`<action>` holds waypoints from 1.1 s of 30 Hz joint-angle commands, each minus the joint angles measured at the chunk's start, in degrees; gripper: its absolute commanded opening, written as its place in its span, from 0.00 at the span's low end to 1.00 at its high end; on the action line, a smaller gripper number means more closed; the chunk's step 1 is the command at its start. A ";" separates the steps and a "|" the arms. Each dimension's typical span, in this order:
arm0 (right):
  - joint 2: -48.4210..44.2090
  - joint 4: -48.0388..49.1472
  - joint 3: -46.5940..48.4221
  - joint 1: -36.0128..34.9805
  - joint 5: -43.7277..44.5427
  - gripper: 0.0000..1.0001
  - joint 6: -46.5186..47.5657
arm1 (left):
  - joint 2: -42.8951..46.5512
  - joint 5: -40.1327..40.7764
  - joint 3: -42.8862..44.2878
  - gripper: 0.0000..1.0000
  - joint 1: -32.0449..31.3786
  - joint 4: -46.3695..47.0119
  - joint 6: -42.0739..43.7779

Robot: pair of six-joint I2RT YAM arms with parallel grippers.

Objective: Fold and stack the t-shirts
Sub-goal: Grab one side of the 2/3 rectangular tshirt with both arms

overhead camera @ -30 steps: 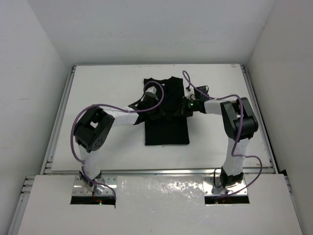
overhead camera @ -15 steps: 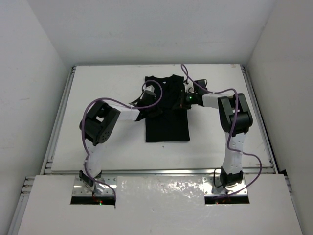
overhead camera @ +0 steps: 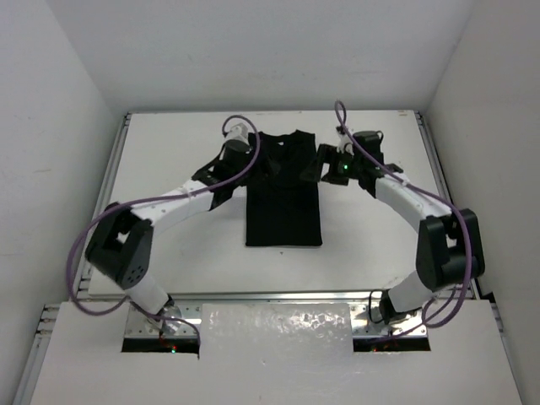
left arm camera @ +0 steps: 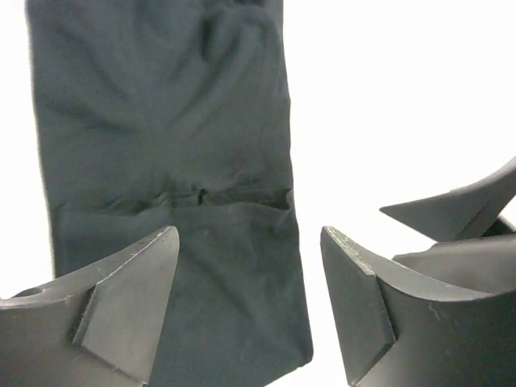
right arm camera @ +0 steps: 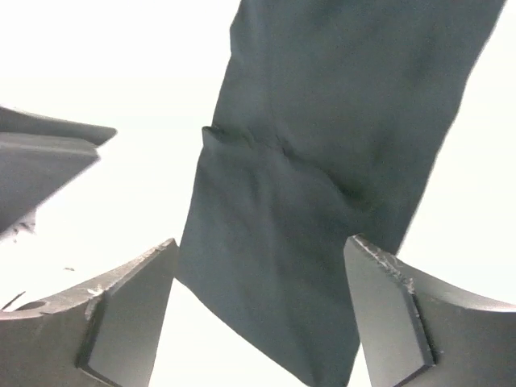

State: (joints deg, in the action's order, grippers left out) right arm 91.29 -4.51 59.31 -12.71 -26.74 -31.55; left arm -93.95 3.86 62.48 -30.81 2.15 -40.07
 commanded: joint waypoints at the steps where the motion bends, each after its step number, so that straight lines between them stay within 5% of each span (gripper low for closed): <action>1: -5.22 -10.60 -7.78 -2.93 10.02 0.84 -1.05 | 6.92 8.00 -4.98 0.68 0.40 -11.80 -5.69; 7: -16.92 -6.86 -22.82 -3.99 10.23 0.79 -3.86 | 21.16 4.94 -28.88 0.67 -0.04 -13.41 -10.82; 12: -16.84 0.89 -31.09 -5.57 5.91 0.69 -6.06 | 24.96 -7.02 -41.80 0.64 -0.57 2.84 -8.27; 20: -10.96 4.16 -32.76 -6.54 6.78 0.63 -7.82 | 22.41 -7.55 -44.55 0.63 -0.66 9.36 -8.44; 28: -7.79 8.55 -32.32 -6.89 7.85 0.48 -7.91 | 16.00 -7.90 -41.22 0.33 -0.66 9.09 -5.37; 33: -7.61 10.23 -32.15 -6.89 6.53 0.15 -7.74 | 11.16 -10.18 -40.33 0.16 -0.66 12.17 -5.28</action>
State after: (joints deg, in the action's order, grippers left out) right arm 83.48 2.68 27.00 -19.29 -19.97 -39.62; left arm -80.62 -5.13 21.69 -31.20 13.65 -46.83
